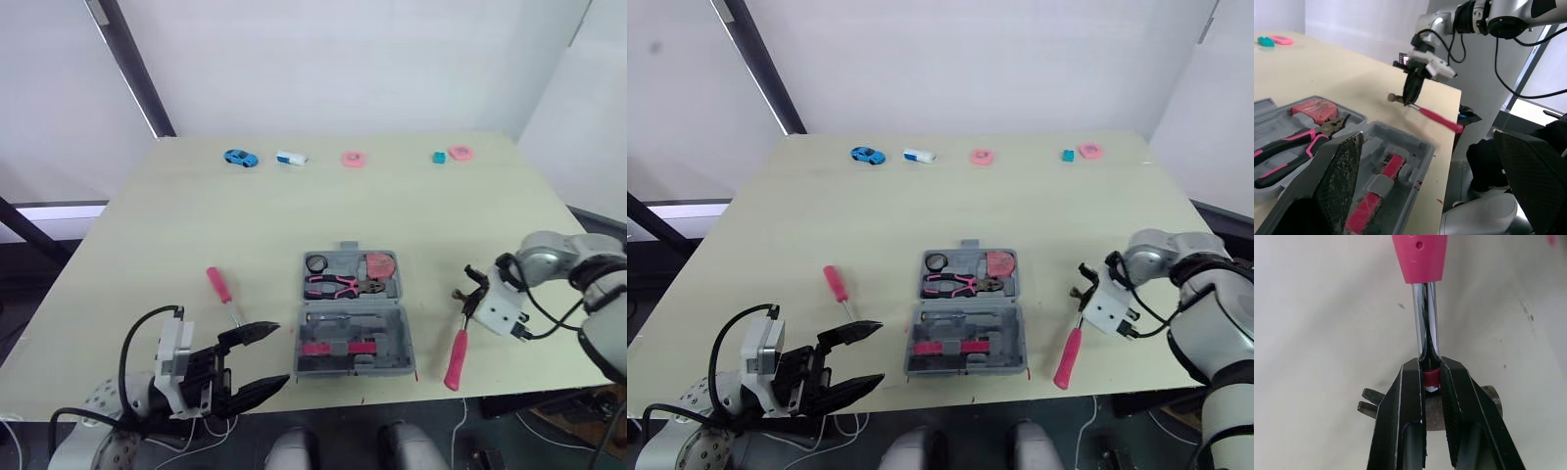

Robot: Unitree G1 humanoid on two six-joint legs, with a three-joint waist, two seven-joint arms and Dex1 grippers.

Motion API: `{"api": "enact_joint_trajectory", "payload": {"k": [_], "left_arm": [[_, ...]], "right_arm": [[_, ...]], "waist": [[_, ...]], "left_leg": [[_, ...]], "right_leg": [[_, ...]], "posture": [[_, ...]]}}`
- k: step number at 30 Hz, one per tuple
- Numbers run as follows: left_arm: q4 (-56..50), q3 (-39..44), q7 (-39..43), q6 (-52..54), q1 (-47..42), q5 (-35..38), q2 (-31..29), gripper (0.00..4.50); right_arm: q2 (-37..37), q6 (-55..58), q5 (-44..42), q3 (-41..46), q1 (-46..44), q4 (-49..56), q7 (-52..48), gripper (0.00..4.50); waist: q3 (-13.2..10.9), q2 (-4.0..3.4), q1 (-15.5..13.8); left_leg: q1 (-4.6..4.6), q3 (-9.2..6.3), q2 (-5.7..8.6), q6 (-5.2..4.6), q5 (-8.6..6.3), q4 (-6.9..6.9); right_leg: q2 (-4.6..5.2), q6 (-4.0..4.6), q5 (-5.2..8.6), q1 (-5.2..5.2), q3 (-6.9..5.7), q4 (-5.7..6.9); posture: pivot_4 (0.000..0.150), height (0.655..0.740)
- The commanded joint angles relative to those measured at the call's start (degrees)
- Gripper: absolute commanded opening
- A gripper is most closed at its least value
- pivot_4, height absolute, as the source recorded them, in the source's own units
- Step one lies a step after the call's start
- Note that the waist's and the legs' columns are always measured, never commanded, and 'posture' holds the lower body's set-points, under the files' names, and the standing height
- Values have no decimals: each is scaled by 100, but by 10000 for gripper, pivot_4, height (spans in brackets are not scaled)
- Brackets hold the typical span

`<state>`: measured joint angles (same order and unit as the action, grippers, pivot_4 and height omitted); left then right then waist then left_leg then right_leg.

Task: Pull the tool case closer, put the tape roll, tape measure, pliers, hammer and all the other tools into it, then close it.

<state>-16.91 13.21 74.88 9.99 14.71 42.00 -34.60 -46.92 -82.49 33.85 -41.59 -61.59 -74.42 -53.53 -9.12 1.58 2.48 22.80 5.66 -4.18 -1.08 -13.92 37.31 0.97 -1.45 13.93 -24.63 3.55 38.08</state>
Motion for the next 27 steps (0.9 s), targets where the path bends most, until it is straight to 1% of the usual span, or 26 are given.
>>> {"api": "enact_joint_trajectory", "payload": {"k": [1, 3, 4, 5, 7, 10, 13, 15, 16, 17, 18, 20, 21, 23, 24, 26, 27], "left_arm": [[-103, 56, 56, 19, -19, 103, -80, 45000], [-98, 77, 67, 31, -16, 113, -98, 45000], [-92, 85, 76, 32, -8, 117, -104, 45000], [-84, 96, 87, 31, 4, 123, -111, 45000], [-59, 105, 109, 23, 17, 128, -118, 45000], [13, 113, 165, -2, 20, 122, -126, 45000], [85, 98, 209, -20, -18, 99, -127, 45000], [108, 109, 242, -21, -23, 102, -143, 45000], [133, 123, 267, -23, -25, 105, -157, 45000], [158, 135, 289, -27, -29, 107, -166, 45000], [183, 146, 309, -32, -33, 109, -172, 45000], [220, 155, 342, -40, -37, 104, -179, 45000], [235, 155, 353, -49, -35, 95, -178, 45000], [251, 154, 363, -59, -33, 82, -175, 45000], [255, 160, 368, -75, -13, 78, -167, 45000], [234, 160, 373, -113, 32, 64, -150, 45000], [225, 166, 352, -122, 58, 68, -130, 45000]], "right_arm": [[-545, -67, -1359, 335, 302, 329, -695, 90], [-1084, 600, -2628, 348, 925, 1428, -1351, 90], [-1466, 1084, -3198, 417, 1348, 2137, -1592, 90], [-1803, 1522, -3652, 511, 1741, 2777, -1736, 90], [-2337, 2416, -4261, 815, 2483, 3885, -1783, 90], [-3004, 3817, -4656, 1484, 3679, 5401, -1297, 90], [-3408, 5700, -5139, 2198, 4875, 6739, -428, 90], [-3541, 7296, -5825, 2755, 5687, 7712, 277, 90], [-3640, 8327, -6383, 2988, 6054, 8286, 712, 90], [-3647, 9398, -6980, 3234, 6318, 8802, 1265, 90], [-3620, 10134, -7352, 3431, 6478, 9158, 1636, 90], [-3435, 11841, -8481, 3865, 6574, 9728, 2767, 90], [-3204, 12468, -9045, 4005, 6501, 9906, 3406, 90], [-2829, 13304, -9667, 4225, 6337, 10130, 4192, 90], [-2432, 13559, -10154, 4247, 6155, 10101, 4786, 90], [-1876, 14042, -10596, 4232, 5846, 10050, 5449, 90], [-1508, 14195, -10650, 4243, 5709, 9928, 5830, 90]], "waist": [[0, 0, -1], [0, 0, -13], [0, 0, -9], [-2, -4, -23], [-3, -11, -22], [3, -21, -2], [5, -23, 8], [7, -22, -16], [7, -22, -26], [7, -21, -31], [8, -20, -35], [8, -17, -32], [8, -16, -32], [11, 8, -33], [11, 8, -33], [16, 40, -9], [13, 36, -11]], "left_leg": [[-1, 2, 0, 0, 0, 1], [-4, 2, -1, 0, 0, 1], [-3, -3, -3, 0, 0, 1], [-6, -2, -4, -1, 0, 1], [-6, -10, -7, -1, -1, 0], [-11, -21, -12, -1, -1, -1], [-20, -22, -9, -1, -1, 2], [-21, -23, -6, 0, 0, 6], [-21, -23, -6, 0, 0, 7], [-17, -26, -5, 0, 0, 8], [-16, -28, -6, 0, -1, 8], [-5, -32, -6, 0, -1, 8], [-5, -32, -5, 0, -1, 8], [2, -36, -4, 0, -1, 8], [7, -41, -1, 0, -1, 9], [9, -42, -2, 0, -1, 5], [11, -43, -2, 0, -2, 9]], "right_leg": [[0, 0, 0, 0, 1, 0], [2, -1, -1, 4, 3, 0], [3, -1, 0, 6, 1, 0], [4, -1, 0, 7, 1, 1], [5, -2, 1, 8, -2, 1], [6, -3, 1, 8, 2, 3], [0, -13, -3, 7, 12, 10], [-2, -34, 5, 6, 12, 11], [-3, -37, 6, 6, 12, 11], [-2, -37, 6, 6, 10, 11], [-1, -38, 6, 4, 11, 11], [2, -39, 5, 0, 11, 9], [3, -41, 4, 0, 11, 8], [2, -45, 0, 0, 10, -2], [1, -45, 0, 0, 6, -5], [-2, -46, 0, 0, 7, -12], [-7, -45, -1, 0, 8, -12]], "posture": [[1500, 7400], [1500, 7400], [1500, 7400], [1500, 7400], [1500, 7400], [1500, 7400], [1500, 7400], [1500, 7400], [1500, 7400], [1500, 7400], [1500, 7400], [1500, 7400], [1500, 7400], [1500, 7400], [1500, 7400], [1500, 7400], [1500, 7400]]}}
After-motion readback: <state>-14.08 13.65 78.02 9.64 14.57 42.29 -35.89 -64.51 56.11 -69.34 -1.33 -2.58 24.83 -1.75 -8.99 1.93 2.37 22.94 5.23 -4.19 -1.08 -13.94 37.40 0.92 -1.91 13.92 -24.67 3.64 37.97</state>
